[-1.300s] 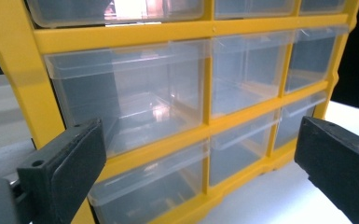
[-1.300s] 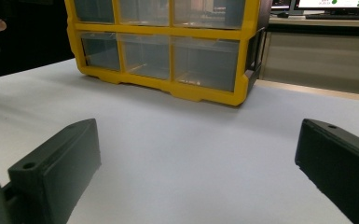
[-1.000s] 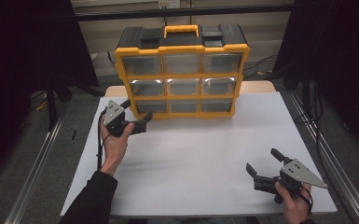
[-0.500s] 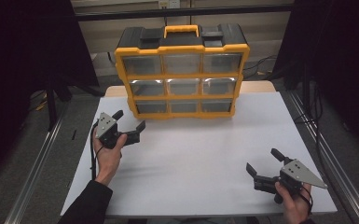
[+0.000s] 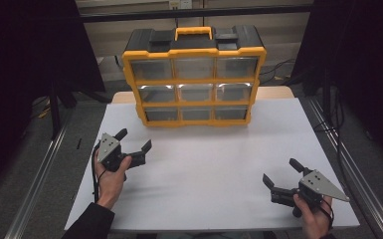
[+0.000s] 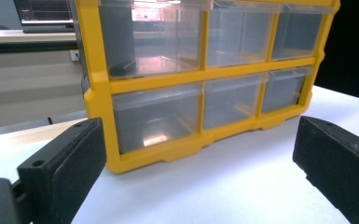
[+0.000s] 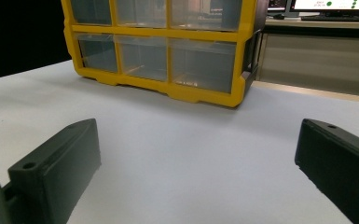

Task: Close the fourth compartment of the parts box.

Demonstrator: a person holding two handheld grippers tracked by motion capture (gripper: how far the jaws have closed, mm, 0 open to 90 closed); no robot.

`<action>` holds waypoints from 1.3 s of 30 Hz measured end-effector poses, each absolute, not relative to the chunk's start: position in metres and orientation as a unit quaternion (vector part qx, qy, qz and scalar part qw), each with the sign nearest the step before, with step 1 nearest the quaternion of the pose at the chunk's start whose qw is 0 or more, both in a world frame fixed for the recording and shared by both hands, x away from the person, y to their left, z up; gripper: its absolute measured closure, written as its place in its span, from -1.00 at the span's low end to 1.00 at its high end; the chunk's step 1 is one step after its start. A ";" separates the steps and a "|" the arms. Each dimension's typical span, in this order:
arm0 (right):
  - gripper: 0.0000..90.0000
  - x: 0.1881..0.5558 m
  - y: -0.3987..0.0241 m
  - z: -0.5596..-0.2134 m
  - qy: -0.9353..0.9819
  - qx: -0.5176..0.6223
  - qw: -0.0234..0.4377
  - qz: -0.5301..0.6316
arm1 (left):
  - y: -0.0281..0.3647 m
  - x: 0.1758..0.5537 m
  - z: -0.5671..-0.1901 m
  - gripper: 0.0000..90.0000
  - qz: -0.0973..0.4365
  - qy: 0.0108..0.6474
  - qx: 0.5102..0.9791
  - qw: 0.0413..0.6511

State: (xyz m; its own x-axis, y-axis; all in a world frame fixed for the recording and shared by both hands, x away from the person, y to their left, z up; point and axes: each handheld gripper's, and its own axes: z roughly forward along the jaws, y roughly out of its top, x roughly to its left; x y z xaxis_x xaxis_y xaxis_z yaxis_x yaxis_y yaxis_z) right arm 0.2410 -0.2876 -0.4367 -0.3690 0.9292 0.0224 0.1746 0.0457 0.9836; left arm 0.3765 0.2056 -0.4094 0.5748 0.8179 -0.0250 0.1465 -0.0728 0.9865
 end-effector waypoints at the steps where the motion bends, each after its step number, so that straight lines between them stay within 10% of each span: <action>1: -1.00 0.241 -0.288 -0.437 0.631 0.438 0.353 0.534 | 0.206 0.374 -0.410 -0.94 0.284 0.358 0.679 0.574; 39: -1.00 0.241 -0.288 -0.437 0.629 0.442 0.354 0.532 | 0.228 0.306 -0.429 -0.94 0.285 0.390 0.669 0.565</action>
